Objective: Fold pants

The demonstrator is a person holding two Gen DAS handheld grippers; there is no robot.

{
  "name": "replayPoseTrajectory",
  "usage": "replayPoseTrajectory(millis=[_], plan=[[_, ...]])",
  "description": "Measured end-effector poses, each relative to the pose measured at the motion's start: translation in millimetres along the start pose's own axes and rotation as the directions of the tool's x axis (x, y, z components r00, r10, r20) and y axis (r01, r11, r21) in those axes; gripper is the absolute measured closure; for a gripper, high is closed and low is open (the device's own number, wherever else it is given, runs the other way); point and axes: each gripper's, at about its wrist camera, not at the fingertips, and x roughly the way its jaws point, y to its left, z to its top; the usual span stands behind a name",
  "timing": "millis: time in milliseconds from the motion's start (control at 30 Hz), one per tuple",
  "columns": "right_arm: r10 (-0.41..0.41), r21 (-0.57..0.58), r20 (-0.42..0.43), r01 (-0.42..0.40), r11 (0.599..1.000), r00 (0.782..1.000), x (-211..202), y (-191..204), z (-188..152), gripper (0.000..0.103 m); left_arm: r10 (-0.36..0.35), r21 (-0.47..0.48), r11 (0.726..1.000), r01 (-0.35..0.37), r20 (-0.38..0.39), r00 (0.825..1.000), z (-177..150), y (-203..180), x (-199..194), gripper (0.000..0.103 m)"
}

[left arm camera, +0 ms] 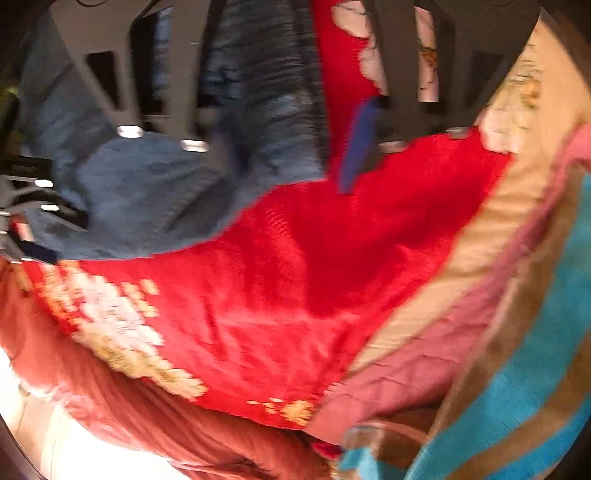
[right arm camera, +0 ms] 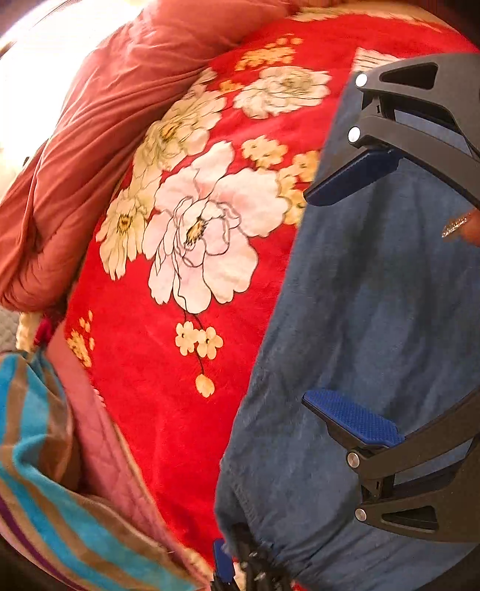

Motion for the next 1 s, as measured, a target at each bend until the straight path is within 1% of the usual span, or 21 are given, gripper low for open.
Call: replayPoseTrajectory(millis=[33, 133, 267, 333, 400, 433, 467, 500, 533, 567, 600, 633, 667, 733, 767, 867, 967, 1000], plan=[[0.004, -0.012, -0.007, -0.004, 1.000, 1.000, 3.0, 1.2, 1.3, 0.004, 0.020, 0.015, 1.000, -0.020, 0.025, 1.000, -2.2, -2.9, -3.4, 0.073], [0.003, -0.048, -0.013, -0.003, 0.999, 1.000, 9.5, 4.0, 6.6, 0.004, 0.025, 0.050, 0.998, -0.030, 0.102, 0.995, -7.4, -11.7, -20.8, 0.076], [-0.007, -0.117, -0.009, 0.006, 0.993, 1.000, 15.3, 11.1, 11.3, 0.004, -0.033, 0.086, 0.996, 0.016, 0.204, 0.978, -15.2, -22.5, -54.5, 0.077], [-0.014, -0.143, 0.001, 0.014, 0.990, 1.000, 15.4, 14.1, 11.5, 0.004, -0.055, 0.095, 0.995, 0.034, 0.223, 0.973, -17.3, -26.2, -62.8, 0.077], [-0.032, -0.176, 0.038, 0.039, 0.984, 0.999, 11.0, 19.7, 9.3, 0.005, -0.081, 0.098, 0.993, 0.058, 0.245, 0.966, -24.6, -28.3, -71.8, 0.077], [-0.030, -0.190, 0.054, 0.040, 0.981, 0.998, 9.1, 22.2, 7.7, 0.009, -0.088, 0.097, 0.993, 0.065, 0.253, 0.963, -27.4, -28.8, -74.6, 0.077], [-0.012, -0.208, 0.068, 0.026, 0.978, 0.998, 6.5, 25.7, 4.6, 0.016, -0.097, 0.099, 0.992, 0.073, 0.262, 0.960, -30.7, -28.9, -77.6, 0.077], [0.032, -0.225, 0.073, -0.015, 0.974, 0.997, 3.9, 29.9, 0.9, 0.036, -0.104, 0.100, 0.992, 0.080, 0.269, 0.958, -34.3, -28.8, -79.7, 0.077], [0.052, -0.235, 0.075, -0.033, 0.971, 0.996, 2.2, 33.1, -1.3, 0.053, -0.108, 0.101, 0.991, 0.084, 0.270, 0.957, -36.2, -29.9, -80.5, 0.077], [0.072, -0.248, 0.078, -0.050, 0.967, 0.994, -0.2, 37.1, -4.3, 0.060, -0.114, 0.104, 0.991, 0.089, 0.269, 0.956, -39.0, -30.3, -81.0, 0.077], [0.082, -0.257, 0.081, -0.059, 0.965, 0.993, -3.2, 40.7, -6.8, 0.075, -0.112, 0.107, 0.991, 0.086, 0.269, 0.957, -42.1, -29.9, -81.7, 0.077], [0.078, -0.256, 0.088, -0.054, 0.965, 0.993, -7.0, 43.1, -9.0, 0.085, -0.103, 0.111, 0.991, 0.075, 0.270, 0.957, -43.1, -30.1, -80.7, 0.077], [0.072, -0.249, 0.094, -0.047, 0.968, 0.993, -10.1, 43.9, -10.2, 0.087, -0.093, 0.114, 0.991, 0.064, 0.271, 0.958, -44.6, -30.0, -80.3, 0.077], [0.084, -0.201, 0.123, -0.058, 0.978, 0.989, -23.7, 39.3, -15.3, 0.095, -0.086, 0.101, 0.993, 0.061, 0.268, 0.959, -45.9, -26.2, -79.0, 0.077], [0.095, -0.185, 0.133, -0.069, 0.980, 0.987, -28.6, 38.2, -16.5, 0.095, -0.086, 0.087, 0.994, 0.065, 0.268, 0.960, -46.6, -22.7, -78.9, 0.077], [0.152, -0.079, 0.180, -0.139, 0.987, 0.972, -59.1, 24.1, -27.8, 0.095, -0.096, 0.072, 0.994, 0.079, 0.277, 0.956, -49.8, -18.0, -83.0, 0.077], [0.174, -0.015, 0.230, -0.175, 0.984, 0.957, -89.1, 20.8, -45.5, 0.095, -0.106, 0.086, 0.993, 0.084, 0.299, 0.948, -55.6, -20.1, -91.8, 0.077], [0.195, 0.009, 0.250, -0.204, 0.979, 0.948, -101.8, 21.0, -55.6, 0.095, -0.111, 0.088, 0.992, 0.088, 0.304, 0.946, -57.7, -20.5, -94.2, 0.077]])
